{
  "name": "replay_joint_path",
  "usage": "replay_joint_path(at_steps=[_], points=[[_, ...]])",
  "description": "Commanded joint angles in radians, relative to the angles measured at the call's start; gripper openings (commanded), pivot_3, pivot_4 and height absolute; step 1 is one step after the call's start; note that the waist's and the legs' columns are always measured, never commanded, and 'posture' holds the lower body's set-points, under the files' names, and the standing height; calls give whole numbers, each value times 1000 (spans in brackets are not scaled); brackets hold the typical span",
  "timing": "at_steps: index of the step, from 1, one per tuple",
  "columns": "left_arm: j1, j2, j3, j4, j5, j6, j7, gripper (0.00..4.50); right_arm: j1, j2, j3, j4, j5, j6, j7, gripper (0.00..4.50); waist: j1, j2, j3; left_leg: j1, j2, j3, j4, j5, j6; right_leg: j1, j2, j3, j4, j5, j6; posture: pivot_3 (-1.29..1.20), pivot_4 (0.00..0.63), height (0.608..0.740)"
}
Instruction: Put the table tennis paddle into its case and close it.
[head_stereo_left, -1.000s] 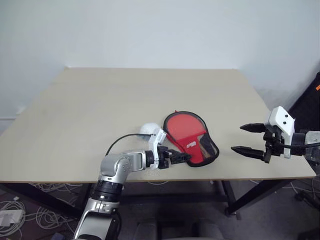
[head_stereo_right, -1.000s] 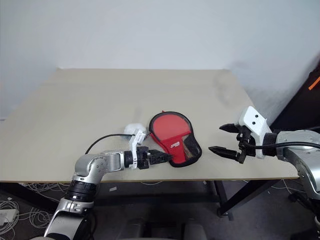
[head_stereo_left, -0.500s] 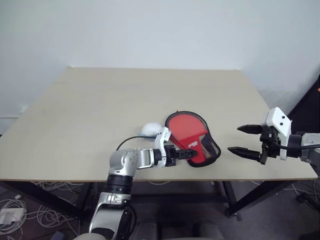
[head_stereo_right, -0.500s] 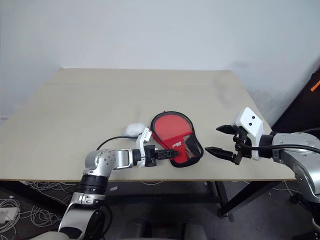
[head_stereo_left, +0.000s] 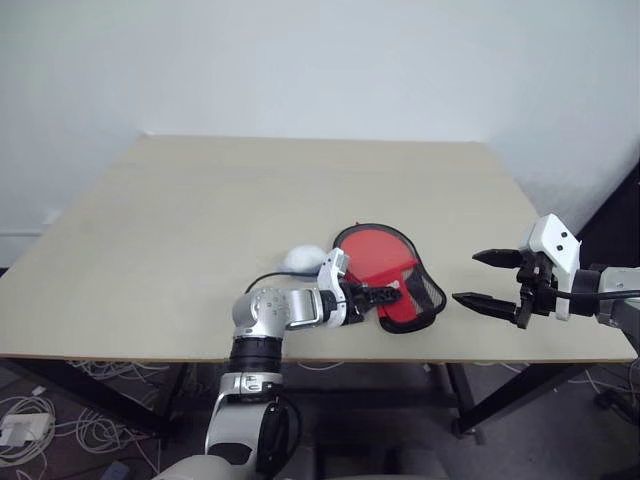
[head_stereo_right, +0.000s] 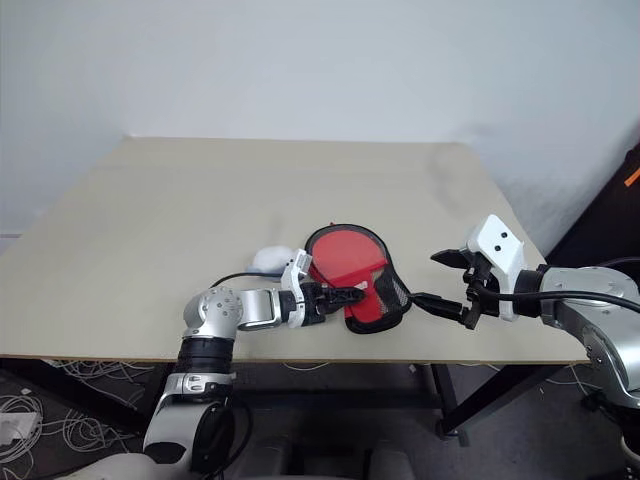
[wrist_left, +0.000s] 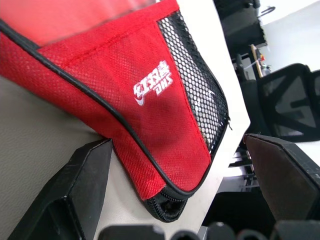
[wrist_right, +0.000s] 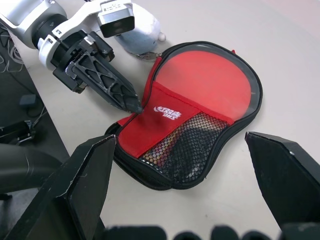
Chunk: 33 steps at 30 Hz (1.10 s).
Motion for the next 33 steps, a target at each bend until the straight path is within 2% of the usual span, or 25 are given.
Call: replay_joint_path(at_steps=[1, 16, 19, 29, 33], points=[[-9, -15, 32, 48, 37, 27, 89, 4474, -24, 5, -12, -20, 11, -3, -9, 4500, 3, 0, 0, 0, 0, 0, 0, 0, 0, 0, 0, 0, 0, 0, 0, 0, 0, 740], [2, -36, 96, 81, 53, 52, 164, 4474, -34, 6, -8, -21, 16, 7, -18, 4500, 4, 0, -1, 1, 0, 0, 0, -1, -2, 1, 0, 0, 0, 0, 0, 0, 0, 740], [7, -35, 97, 86, 62, 57, 180, 3841, -36, 6, -9, -22, 18, 11, -18, 4500, 4, 0, -1, 2, 0, 0, 0, -2, -4, 2, 0, 0, 0, 0, 0, 0, 0, 740], [18, -2, 95, 141, 90, 53, 244, 126, -58, 8, -12, -21, 34, 24, -21, 4500, 4, -1, -1, 3, 0, 0, 0, -3, -4, 2, 0, 0, 0, 0, 0, 0, 0, 740], [14, 14, 78, 154, 93, 55, 231, 24, -62, 12, -13, -25, 42, 30, -27, 4500, 3, -2, -2, 4, 0, 0, -1, -3, -4, 2, 0, 0, 0, 0, 0, 0, 0, 740]])
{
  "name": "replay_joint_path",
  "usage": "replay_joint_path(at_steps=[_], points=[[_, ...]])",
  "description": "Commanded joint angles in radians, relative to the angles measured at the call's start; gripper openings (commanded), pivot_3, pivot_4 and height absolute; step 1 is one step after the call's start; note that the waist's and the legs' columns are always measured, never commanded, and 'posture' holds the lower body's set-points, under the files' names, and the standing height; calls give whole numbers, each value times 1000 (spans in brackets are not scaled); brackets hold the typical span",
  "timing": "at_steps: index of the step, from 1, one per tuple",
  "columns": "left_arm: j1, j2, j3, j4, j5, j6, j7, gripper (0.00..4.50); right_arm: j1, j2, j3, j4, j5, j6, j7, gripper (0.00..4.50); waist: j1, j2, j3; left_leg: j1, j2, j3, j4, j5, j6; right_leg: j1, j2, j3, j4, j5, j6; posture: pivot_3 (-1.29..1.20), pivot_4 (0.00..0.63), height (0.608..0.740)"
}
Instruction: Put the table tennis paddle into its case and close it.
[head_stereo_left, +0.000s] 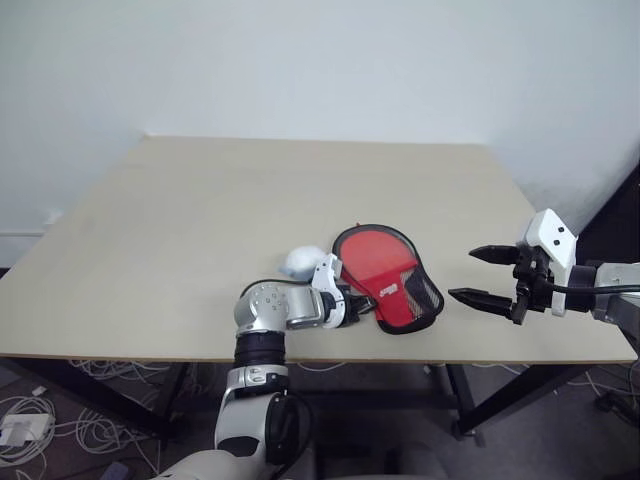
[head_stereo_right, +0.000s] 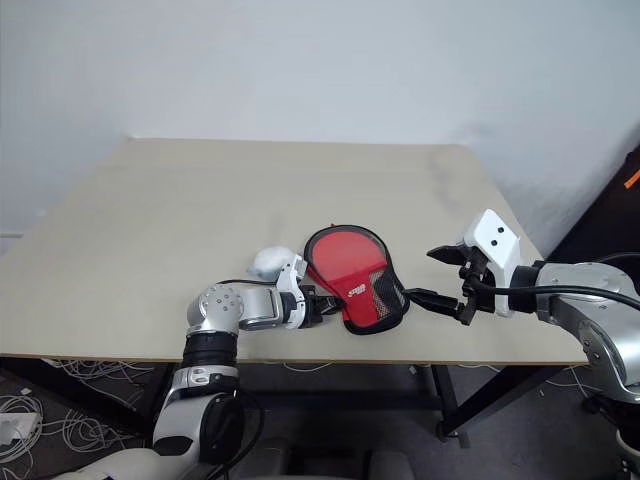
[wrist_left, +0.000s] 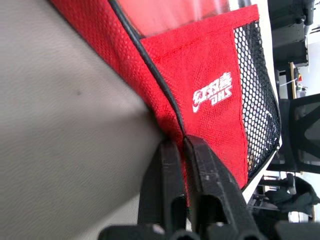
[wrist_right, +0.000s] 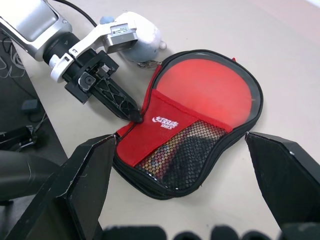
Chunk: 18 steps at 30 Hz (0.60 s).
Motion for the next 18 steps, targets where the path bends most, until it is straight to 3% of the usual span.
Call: replay_joint_path(at_steps=[1, 6, 10, 18], points=[[38, 40, -37, 74, 75, 25, 41, 24, -26, 4, -25, -24, 17, -1, -11, 4500, -1, -1, 0, 1, 0, 0, -1, 0, 0, 1, 0, 0, 0, 0, 0, 0, 0, 740], [28, 68, -89, 31, 38, 68, -26, 24, -29, 10, -21, -26, 18, 0, -18, 4500, -15, -1, 0, 8, 0, 1, -4, -1, -2, 4, -1, 0, -1, -1, 0, 0, 0, 740], [-3, 90, -91, -97, -48, 214, -87, 24, -28, 16, -16, -25, 15, -2, -22, 4500, -23, -1, 0, 7, 0, 1, -5, -1, -2, 3, 0, 0, -1, -1, 0, 0, 0, 740], [29, 356, -304, -261, -351, 247, -196, 24, -37, 26, -4, -13, 9, -10, -26, 4500, -22, 0, 2, -6, 0, 1, -3, 1, 2, -7, 0, 1, 2, -1, 1, 0, 0, 740]])
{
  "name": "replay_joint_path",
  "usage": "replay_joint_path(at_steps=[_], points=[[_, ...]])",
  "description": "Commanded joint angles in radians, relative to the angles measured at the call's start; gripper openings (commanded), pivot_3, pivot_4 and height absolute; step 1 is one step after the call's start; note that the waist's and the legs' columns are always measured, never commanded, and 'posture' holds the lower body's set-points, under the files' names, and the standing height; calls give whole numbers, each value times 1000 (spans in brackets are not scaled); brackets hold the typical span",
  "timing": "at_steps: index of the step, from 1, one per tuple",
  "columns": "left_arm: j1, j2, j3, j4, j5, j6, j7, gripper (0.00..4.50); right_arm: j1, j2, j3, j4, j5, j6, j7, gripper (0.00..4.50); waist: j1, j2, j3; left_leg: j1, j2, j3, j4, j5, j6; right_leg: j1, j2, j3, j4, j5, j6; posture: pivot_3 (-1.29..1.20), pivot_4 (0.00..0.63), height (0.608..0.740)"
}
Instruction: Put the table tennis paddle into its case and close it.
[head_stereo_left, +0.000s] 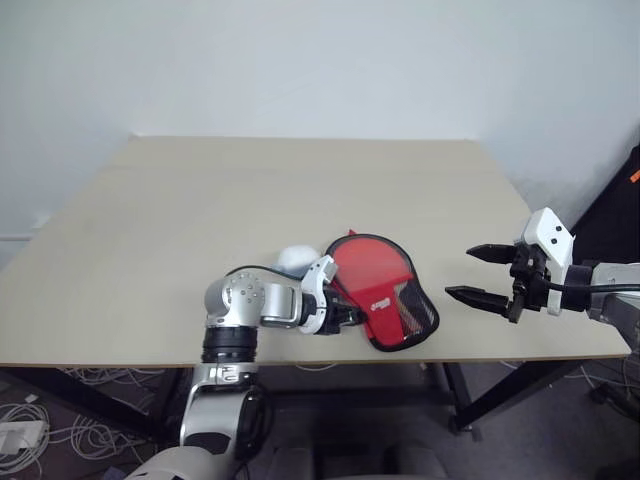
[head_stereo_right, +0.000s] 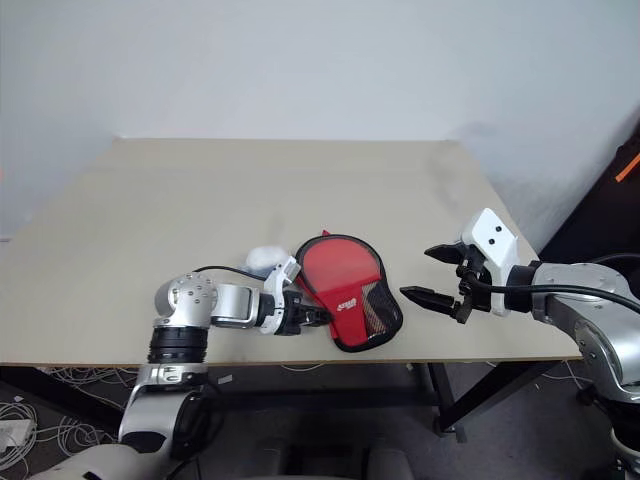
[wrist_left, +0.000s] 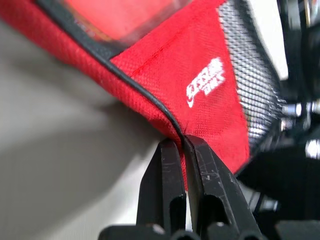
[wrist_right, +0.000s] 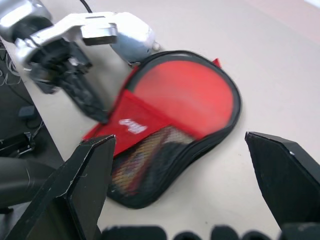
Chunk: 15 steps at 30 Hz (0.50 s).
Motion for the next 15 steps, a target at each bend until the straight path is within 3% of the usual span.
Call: replay_joint_path(at_steps=[1, 8, 15], points=[[5, 94, -91, -88, -151, 7, -47, 24, -29, 8, -9, -12, 3, -16, -7, 4500, 1, 0, 0, 0, 0, 0, 0, 0, 0, 0, 0, 0, 0, 0, 0, 0, 0, 740], [51, 235, -188, -175, -297, 7, -52, 24, -36, 17, 3, -4, -2, -22, -9, 4500, 3, 0, 1, -1, 0, 0, 0, 0, 0, -1, 0, 0, 0, 0, 0, 0, 0, 740], [71, 255, -211, -221, -399, 7, -19, 24, -44, 32, 15, -6, -5, -22, -17, 4500, 3, 0, 1, -1, 0, 1, 0, 0, 0, -1, -1, 0, 0, 0, 0, 0, 0, 740]])
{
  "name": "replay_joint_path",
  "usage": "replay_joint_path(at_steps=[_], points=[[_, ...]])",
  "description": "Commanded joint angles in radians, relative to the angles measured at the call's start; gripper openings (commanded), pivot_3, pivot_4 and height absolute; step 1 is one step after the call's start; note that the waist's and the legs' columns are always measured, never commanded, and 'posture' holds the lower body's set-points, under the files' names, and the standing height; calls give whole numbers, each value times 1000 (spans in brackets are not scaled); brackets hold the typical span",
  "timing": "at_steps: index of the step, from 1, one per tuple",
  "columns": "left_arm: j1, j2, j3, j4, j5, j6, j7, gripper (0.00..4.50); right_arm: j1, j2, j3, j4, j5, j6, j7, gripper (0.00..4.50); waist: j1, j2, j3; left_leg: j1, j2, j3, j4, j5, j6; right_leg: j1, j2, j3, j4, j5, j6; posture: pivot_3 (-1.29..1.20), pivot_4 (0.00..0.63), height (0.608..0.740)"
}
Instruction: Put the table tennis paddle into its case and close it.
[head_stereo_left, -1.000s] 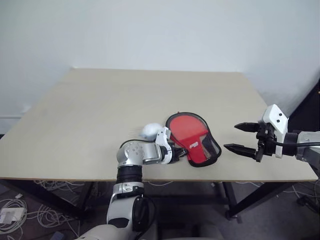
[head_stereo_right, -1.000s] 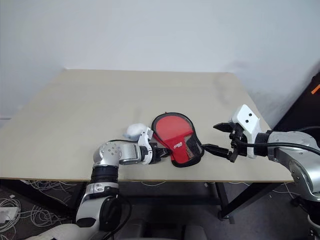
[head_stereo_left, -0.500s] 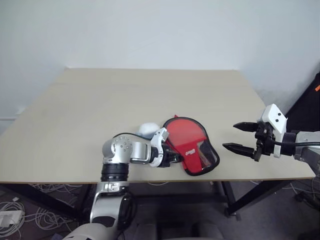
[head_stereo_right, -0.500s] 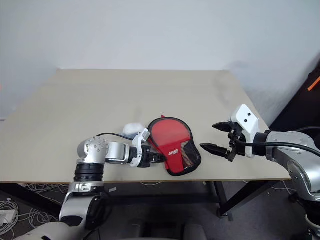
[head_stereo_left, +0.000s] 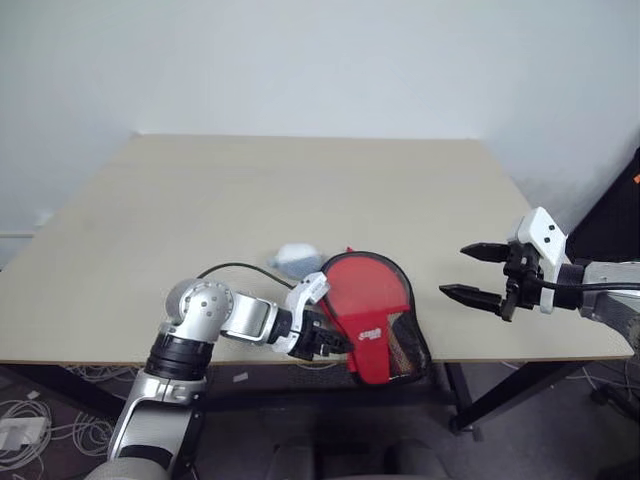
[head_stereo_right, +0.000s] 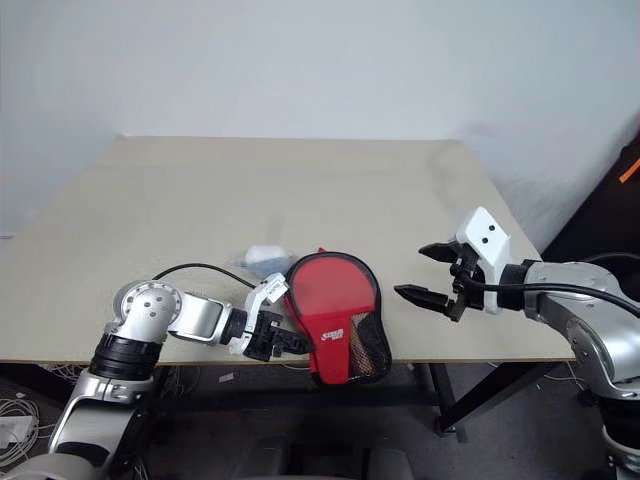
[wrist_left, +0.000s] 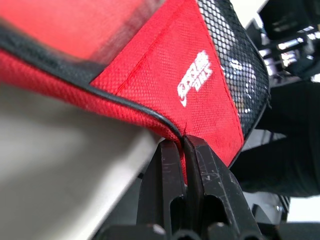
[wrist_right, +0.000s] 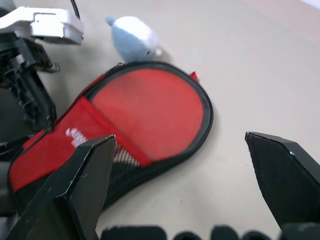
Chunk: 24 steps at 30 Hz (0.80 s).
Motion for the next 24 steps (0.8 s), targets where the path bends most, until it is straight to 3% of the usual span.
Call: replay_joint_path(at_steps=[1, 11, 24], points=[[-3, 6, -9, -52, -75, 7, 10, 24, -20, 3, -15, -11, -2, -18, -7, 4500, 0, 0, 0, 0, 0, 0, 0, 0, 0, 0, 0, 0, 0, 0, 0, 0, 0, 740], [29, 104, -59, -109, -171, 7, 11, 24, -17, 0, -11, -36, 22, 8, 1, 4500, -1, 0, 0, 0, 0, 0, 0, 0, 0, 0, 0, 0, 0, 0, 0, 0, 0, 740], [48, 148, -66, -108, -74, 7, -50, 24, -29, -2, 9, -30, 16, 4, 25, 4500, -1, 0, 0, 0, 0, 1, 0, 0, 0, -3, 0, 0, 0, 0, 0, 0, 0, 740]])
